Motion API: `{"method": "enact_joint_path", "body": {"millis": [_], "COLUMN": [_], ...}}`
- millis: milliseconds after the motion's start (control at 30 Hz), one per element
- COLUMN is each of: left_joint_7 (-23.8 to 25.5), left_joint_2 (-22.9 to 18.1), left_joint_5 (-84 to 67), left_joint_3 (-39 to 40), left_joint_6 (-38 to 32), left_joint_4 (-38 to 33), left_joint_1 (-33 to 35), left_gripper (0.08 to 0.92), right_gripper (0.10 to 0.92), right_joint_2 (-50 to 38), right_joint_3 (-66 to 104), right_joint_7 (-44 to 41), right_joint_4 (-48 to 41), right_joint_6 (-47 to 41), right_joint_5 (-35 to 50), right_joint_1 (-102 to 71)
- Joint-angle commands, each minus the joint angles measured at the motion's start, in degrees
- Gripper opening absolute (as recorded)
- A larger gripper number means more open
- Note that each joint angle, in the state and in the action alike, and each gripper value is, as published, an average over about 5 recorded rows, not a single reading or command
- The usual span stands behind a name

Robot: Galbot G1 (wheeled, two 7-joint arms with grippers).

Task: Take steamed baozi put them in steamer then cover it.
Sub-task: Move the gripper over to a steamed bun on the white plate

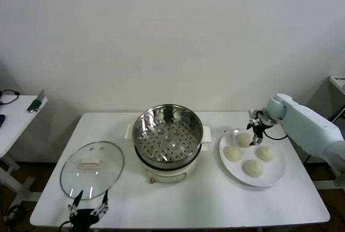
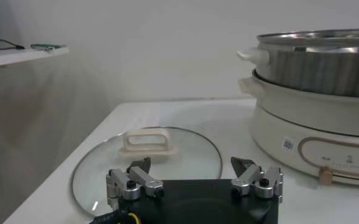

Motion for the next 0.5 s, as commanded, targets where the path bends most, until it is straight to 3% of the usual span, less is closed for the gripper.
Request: {"method": "enact_joint_path", "body": {"millis": [33,233,500], "left_joint_7": [-0.08,-0.14,-0.31], "left_joint_2": [-0.07,-0.12,-0.3], "left_joint_5": [0.18,0.35,1.03], "left_joint_3": [0.22,0.37,0.46], "left_joint_6": [0.1,0.19,0.39], "left_joint_4": [0.07,0.19,0.16], "left_joint_1": [0.12,-0.11,-0.13], "left_gripper": [0.823,0.823,0.823], "right_gripper": [0.823,0.817,0.752], "right_joint_2": [2.04,2.38,2.5], "right_joint_3": [2.79,3.66,3.23], "right_joint_7": [0.17,0.41,0.16], "right_joint_4": [-3.46,-3.86,-3.65], "right_joint_6": [0.37,0.47,1.61], "right_joint_5": [-1.8,-1.72,-2.75], "right_joint_1": [-1.54,-2.03,-1.61]}}
